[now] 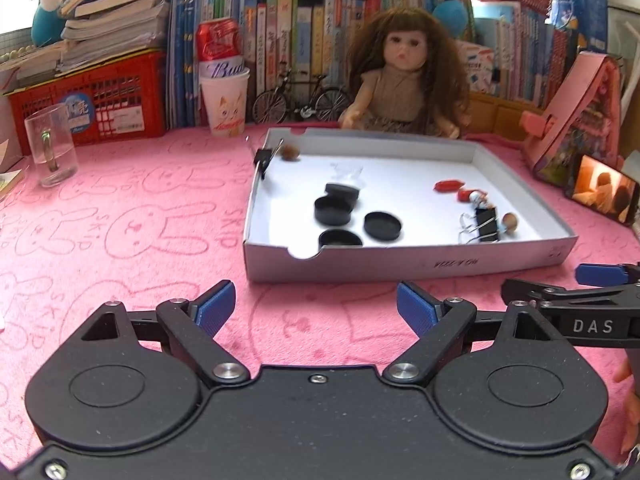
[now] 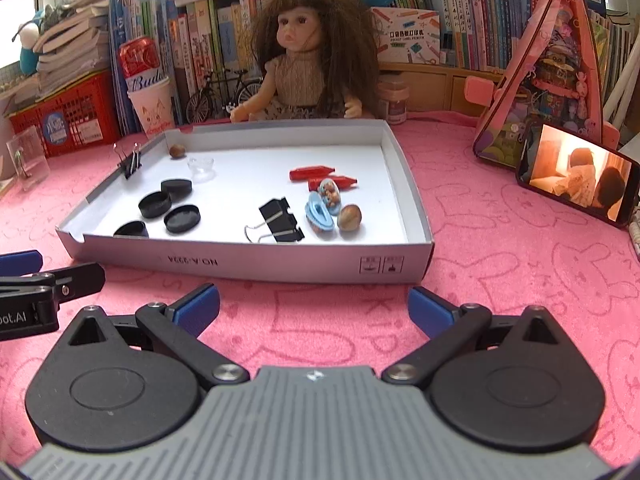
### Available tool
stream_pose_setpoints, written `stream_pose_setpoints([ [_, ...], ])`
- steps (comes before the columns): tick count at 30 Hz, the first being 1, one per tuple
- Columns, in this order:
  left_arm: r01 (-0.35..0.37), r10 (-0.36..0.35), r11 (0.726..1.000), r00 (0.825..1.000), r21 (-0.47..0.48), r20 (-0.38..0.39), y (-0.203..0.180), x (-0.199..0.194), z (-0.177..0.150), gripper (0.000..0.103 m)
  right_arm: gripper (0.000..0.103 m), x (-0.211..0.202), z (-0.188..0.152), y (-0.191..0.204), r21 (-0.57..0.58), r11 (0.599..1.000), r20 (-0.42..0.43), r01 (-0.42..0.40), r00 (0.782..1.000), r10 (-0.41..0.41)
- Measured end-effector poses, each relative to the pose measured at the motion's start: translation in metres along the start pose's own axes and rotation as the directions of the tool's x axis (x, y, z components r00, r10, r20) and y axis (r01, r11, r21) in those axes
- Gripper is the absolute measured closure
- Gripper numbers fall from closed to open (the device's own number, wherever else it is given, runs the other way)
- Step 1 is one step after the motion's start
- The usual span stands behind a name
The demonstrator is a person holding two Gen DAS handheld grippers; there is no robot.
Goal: Organize rigid objects
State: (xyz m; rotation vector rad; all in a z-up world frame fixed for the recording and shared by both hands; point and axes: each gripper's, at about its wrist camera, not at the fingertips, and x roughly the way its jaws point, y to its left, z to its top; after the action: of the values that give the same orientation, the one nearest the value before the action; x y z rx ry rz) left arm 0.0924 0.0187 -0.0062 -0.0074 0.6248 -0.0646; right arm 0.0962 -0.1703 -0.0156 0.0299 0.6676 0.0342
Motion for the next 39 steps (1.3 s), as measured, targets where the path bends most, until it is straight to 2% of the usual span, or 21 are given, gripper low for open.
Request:
stream_pose_setpoints([
  [5, -0.027, 0.026, 1.000, 0.999, -0.015, -0.038, 0.004, 0.011, -0.007, 0.015, 0.000, 0.005, -0.006, 0.007, -0.034, 0.999, -0.015, 0.019, 1.000, -0.020],
  [14, -0.029, 0.030, 0.999, 0.998, 0.019, -0.048, 0.000, 0.016, -0.010, 0.001, 0.000, 0.006, -0.005, 0.007, -0.038, 0.999, -0.021, 0.021, 1.000, -0.022],
  [39, -0.035, 0.036, 0.999, 0.998, 0.023, -0.051, -0.001, 0.017, -0.010, 0.000, 0.000, 0.006, -0.005, 0.007, -0.038, 0.999, -0.021, 0.021, 1.000, -0.021],
])
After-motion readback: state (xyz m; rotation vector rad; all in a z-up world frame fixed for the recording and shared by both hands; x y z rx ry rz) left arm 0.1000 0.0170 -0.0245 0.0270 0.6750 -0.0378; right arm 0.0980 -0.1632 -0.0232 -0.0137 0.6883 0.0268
